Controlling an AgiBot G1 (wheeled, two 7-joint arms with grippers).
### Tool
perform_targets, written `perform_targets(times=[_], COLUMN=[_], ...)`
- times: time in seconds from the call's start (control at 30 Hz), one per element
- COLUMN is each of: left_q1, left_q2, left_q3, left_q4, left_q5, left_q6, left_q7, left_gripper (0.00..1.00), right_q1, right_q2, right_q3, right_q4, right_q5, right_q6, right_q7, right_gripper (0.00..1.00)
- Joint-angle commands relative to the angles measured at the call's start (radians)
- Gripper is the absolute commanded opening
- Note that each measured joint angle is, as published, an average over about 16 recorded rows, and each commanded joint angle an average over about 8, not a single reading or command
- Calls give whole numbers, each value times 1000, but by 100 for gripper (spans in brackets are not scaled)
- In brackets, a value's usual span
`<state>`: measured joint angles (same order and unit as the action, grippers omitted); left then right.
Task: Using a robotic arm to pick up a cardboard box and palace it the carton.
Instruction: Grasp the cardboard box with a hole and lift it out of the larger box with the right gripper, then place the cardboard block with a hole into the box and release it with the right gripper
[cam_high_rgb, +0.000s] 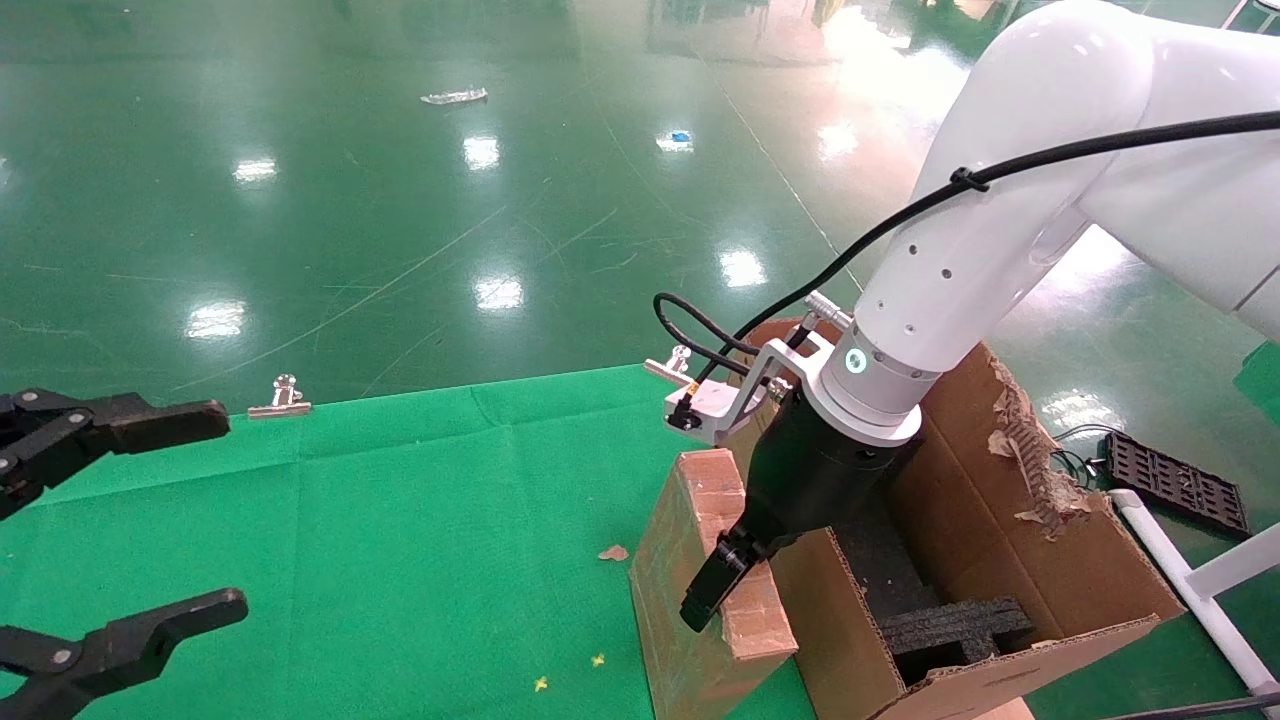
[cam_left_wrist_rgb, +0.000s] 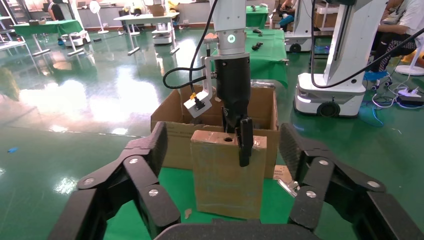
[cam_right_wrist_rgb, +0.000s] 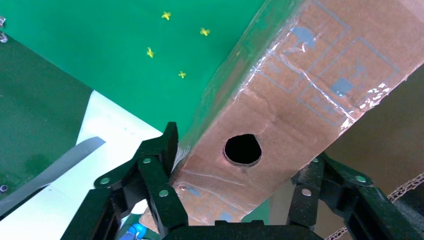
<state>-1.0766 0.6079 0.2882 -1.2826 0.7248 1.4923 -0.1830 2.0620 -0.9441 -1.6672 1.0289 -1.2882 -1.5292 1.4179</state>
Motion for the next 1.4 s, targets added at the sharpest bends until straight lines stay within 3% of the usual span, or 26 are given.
perform_targets(times=[0.03,0.3,0.7,0.9,1.17,1.4], left_q1=[0,0,0,0,-1,-1], left_q2=[0,0,-1,-1,-1,-1], left_q3=[0,1,1,2,2,3], left_q4=[0,0,0,0,0,0], left_q5=[0,0,-1,-1,-2,-2], left_q6=[0,0,-1,-1,-1,-1], left_q7=[0,0,1,1,1,1], left_gripper=[0,0,0,0,0,84], right_q1=[-1,15,159,246,319,272], right_q2=[1,27,247,331,420,443], right_q3=[-2,12,179,209,179,136], right_q4=[3,24,45,-47,-180,-267], right_q5=[-1,-4,32,-14,-144,-178], right_q6=[1,30,208,209,159,115], right_q7=[1,-31,-344,-408,-419,-400], right_gripper=[0,0,0,0,0,0])
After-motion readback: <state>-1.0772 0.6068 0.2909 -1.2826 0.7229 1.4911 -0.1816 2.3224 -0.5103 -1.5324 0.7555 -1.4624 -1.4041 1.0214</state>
